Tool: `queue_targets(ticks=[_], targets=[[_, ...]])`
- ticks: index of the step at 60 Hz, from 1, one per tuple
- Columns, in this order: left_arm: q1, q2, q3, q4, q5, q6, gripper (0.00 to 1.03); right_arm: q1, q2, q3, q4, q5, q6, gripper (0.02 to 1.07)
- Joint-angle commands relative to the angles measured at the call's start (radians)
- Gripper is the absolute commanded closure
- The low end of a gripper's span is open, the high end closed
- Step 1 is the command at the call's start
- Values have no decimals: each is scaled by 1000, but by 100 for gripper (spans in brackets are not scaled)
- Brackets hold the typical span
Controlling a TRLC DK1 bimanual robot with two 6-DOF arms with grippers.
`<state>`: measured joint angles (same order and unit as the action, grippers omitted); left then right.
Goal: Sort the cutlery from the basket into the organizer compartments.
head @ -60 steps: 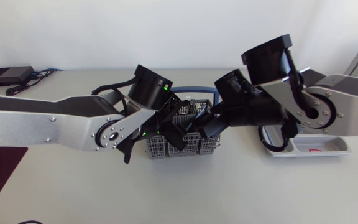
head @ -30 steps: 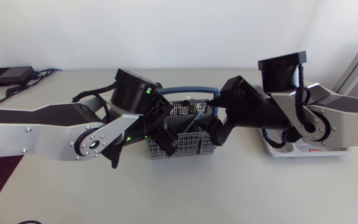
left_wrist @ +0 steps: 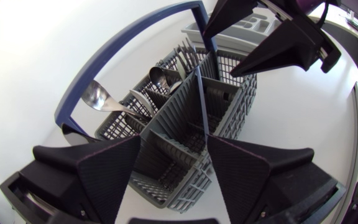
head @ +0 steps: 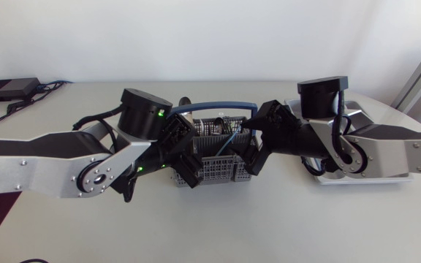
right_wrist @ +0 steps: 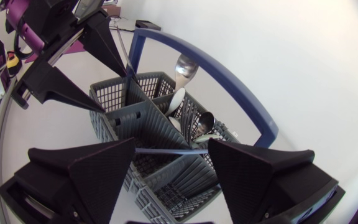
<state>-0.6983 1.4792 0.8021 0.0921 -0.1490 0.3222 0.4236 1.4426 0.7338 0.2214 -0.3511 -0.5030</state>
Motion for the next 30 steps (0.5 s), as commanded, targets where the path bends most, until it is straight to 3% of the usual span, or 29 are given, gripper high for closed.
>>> queue_targets(ticks=[1, 30], targets=[[16, -23, -27, 18, 25, 23, 29, -6, 38, 4, 24, 6, -22, 29], [29, -37, -63, 40, 55, 35, 29, -6, 128, 95, 47, 6, -14, 37]])
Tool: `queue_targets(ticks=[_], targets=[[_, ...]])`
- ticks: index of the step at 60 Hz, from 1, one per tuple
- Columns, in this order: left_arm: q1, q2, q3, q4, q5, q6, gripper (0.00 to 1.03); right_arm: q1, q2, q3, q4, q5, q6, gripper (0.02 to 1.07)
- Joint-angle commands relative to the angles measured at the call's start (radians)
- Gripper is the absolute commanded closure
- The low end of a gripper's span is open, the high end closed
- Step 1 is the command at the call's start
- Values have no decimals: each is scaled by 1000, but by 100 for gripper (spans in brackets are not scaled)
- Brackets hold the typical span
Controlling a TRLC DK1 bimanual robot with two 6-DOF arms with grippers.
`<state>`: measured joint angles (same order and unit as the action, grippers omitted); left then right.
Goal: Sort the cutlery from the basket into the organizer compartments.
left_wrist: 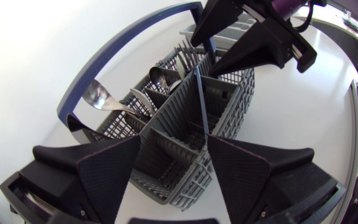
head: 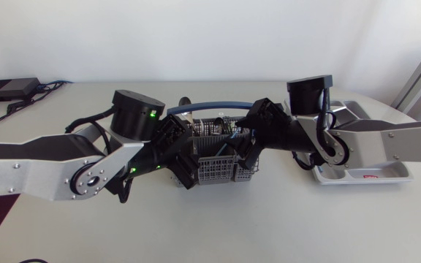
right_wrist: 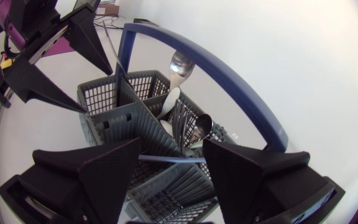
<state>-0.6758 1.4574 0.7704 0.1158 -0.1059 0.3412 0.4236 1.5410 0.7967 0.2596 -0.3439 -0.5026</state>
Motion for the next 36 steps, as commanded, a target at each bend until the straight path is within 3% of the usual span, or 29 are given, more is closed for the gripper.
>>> queue_targets(ticks=[1, 15, 36], targets=[[7, -15, -33, 18, 12, 16, 29, -6, 33, 35, 9, -1, -14, 37], [7, -19, -40, 21, 20, 16, 29, -6, 82, 82, 7, -7, -7, 49], [13, -22, -49, 22, 38, 16, 29, -6, 134, 136, -25, -66, 3, 85]])
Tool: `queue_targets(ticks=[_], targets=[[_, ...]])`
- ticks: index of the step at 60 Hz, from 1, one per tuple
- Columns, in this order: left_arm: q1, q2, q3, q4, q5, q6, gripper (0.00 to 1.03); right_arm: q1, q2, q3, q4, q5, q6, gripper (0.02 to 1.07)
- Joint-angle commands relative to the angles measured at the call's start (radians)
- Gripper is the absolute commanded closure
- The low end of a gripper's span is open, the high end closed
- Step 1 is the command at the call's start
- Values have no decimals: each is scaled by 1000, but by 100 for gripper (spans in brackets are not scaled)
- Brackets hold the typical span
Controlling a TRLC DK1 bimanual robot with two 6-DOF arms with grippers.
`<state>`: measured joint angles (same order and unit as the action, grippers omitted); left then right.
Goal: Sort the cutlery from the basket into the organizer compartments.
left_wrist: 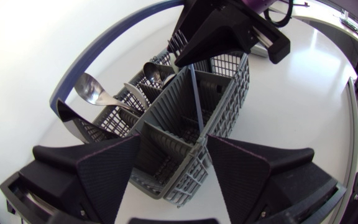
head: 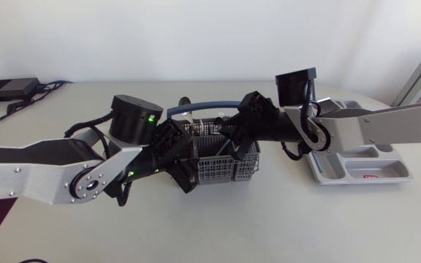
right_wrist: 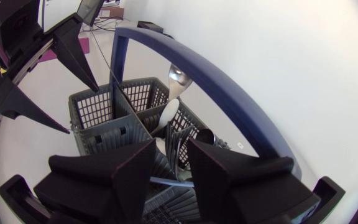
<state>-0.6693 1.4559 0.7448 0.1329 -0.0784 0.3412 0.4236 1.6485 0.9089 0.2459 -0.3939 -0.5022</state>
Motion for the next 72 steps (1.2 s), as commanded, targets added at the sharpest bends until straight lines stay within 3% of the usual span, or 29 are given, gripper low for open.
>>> queue_targets(ticks=[1, 11, 44, 72], targets=[[7, -20, -24, 7, 9, 16, 29, -8, 27, 25, -11, -20, 2, 88], [7, -20, -32, 7, 11, 18, 29, -13, 13, 28, -31, -60, 5, 93], [-9, -52, -39, 7, 9, 16, 29, 26, -133, -44, -31, -48, 2, 101], [-23, -94, -45, -4, 9, 13, 29, 152, -332, -116, -91, 78, -33, 101]])
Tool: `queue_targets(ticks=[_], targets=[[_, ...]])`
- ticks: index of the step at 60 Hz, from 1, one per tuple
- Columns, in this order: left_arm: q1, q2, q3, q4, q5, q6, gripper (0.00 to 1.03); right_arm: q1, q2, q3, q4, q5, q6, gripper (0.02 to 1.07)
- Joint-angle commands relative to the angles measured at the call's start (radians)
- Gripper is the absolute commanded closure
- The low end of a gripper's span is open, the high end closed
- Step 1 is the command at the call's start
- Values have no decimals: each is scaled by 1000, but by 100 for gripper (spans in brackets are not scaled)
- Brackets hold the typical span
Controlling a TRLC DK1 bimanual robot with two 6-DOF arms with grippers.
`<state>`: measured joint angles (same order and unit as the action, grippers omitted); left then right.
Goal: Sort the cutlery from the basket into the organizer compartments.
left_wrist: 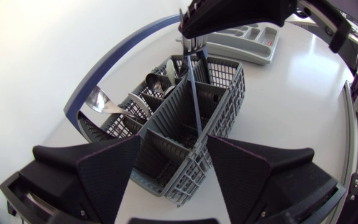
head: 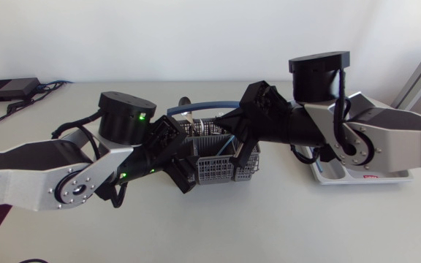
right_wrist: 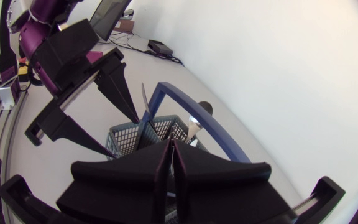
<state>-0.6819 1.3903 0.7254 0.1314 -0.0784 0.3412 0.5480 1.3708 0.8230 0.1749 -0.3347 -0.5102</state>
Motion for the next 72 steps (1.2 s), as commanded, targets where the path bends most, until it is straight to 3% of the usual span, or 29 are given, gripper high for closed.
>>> queue_targets(ticks=[1, 25, 37, 59, 72], targets=[[-10, -30, -27, -3, 9, 13, 29, 35, -62, -33, -26, 26, -25, 101], [-33, -149, -7, -53, 8, 27, 20, 133, -315, 10, -279, 52, 21, 101], [-54, -203, 28, -108, 49, 27, 17, 132, -397, 53, -377, -26, 101, 101], [-47, -171, 149, -237, 370, -13, 17, -36, -487, 62, -449, -288, 242, 101], [-13, -71, 218, -245, 497, -13, 17, -56, -490, 22, -442, -323, 276, 101]])
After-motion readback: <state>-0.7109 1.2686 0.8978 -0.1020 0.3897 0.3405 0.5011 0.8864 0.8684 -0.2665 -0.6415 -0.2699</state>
